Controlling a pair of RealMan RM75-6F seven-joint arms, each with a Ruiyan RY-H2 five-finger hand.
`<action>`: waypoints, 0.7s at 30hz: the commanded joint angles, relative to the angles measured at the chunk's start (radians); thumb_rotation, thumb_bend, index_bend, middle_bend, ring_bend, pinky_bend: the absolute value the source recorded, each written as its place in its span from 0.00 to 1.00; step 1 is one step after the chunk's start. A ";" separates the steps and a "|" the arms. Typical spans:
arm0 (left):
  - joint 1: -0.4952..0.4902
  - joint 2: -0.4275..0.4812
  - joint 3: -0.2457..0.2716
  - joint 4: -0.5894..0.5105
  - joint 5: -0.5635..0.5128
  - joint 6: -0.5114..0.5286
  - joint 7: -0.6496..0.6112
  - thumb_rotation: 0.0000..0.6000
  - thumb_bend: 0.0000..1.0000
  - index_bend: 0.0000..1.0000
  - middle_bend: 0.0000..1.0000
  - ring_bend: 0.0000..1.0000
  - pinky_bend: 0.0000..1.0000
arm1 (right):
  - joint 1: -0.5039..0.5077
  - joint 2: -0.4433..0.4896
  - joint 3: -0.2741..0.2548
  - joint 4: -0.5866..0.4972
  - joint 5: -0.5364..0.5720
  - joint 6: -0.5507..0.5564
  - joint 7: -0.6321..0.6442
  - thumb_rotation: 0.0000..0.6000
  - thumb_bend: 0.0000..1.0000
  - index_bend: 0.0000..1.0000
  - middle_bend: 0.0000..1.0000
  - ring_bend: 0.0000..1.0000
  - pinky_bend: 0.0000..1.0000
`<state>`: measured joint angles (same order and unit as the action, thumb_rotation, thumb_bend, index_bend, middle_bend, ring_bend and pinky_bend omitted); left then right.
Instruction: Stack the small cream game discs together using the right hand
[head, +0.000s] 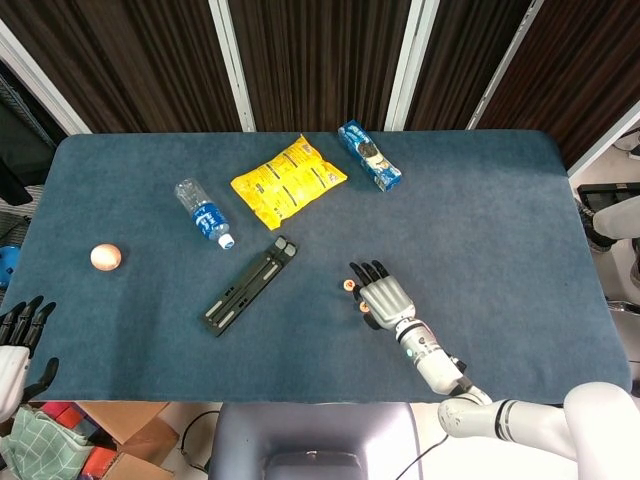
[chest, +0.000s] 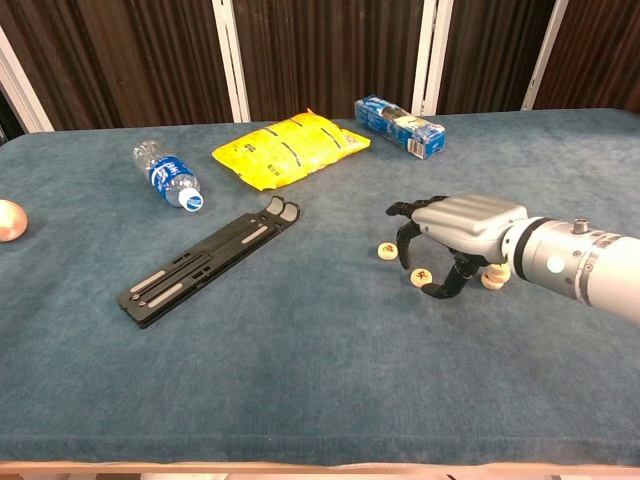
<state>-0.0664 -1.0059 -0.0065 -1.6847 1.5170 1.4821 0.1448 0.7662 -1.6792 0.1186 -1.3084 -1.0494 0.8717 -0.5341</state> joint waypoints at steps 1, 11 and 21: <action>0.000 0.001 0.000 0.000 0.000 0.001 -0.002 1.00 0.43 0.01 0.00 0.00 0.13 | 0.003 -0.002 0.002 0.006 0.014 -0.006 -0.006 1.00 0.46 0.55 0.02 0.00 0.00; 0.001 0.002 0.000 0.000 0.000 0.000 -0.002 1.00 0.43 0.01 0.00 0.00 0.13 | 0.010 -0.006 0.002 0.020 0.036 -0.013 -0.014 1.00 0.46 0.57 0.02 0.00 0.00; 0.002 0.005 -0.001 -0.001 0.000 0.002 -0.007 1.00 0.43 0.01 0.00 0.00 0.13 | 0.013 -0.025 0.004 0.037 0.034 -0.002 -0.009 1.00 0.46 0.64 0.03 0.00 0.00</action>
<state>-0.0645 -1.0013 -0.0074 -1.6856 1.5168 1.4846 0.1378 0.7802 -1.7039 0.1214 -1.2706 -1.0134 0.8670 -0.5446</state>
